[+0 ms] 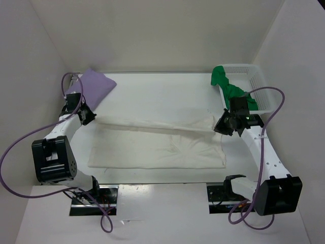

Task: Fold and stack the t-shirts
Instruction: Fold the other side of the tshirt into a rectangle

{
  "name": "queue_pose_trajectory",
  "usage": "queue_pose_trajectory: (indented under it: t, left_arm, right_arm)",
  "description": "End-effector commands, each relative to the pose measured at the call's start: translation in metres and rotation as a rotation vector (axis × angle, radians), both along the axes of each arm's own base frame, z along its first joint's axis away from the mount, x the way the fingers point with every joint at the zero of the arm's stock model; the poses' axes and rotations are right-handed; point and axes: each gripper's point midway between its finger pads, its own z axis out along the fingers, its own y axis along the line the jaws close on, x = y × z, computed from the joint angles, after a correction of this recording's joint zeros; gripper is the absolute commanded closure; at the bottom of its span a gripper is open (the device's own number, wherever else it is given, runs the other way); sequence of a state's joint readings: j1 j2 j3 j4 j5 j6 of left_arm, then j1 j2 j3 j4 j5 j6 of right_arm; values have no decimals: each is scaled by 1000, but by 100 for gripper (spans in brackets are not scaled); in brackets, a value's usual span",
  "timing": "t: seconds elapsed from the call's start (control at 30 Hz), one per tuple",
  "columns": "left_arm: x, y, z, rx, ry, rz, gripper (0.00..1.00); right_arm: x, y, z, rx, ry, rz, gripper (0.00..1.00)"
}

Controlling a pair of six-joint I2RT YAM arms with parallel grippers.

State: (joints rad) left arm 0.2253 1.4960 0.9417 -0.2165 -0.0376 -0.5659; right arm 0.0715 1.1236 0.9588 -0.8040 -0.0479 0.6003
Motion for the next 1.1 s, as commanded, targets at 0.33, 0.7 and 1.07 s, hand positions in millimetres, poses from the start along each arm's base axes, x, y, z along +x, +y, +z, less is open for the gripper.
queue_pose_trajectory:
  t: [0.33,0.7,1.07]
  left_arm:
    - [-30,5,9,-116,-23,107,75]
    - [-23,-21,37,-131,-126,18,76]
    - [-43,-45,2,-172,-12,-41,73]
  right_arm:
    - [-74,-8,12,-22,121,-14,83]
    - [-25,37,2,79,47,152,100]
    - [59,107,-57,4,-24,256,64]
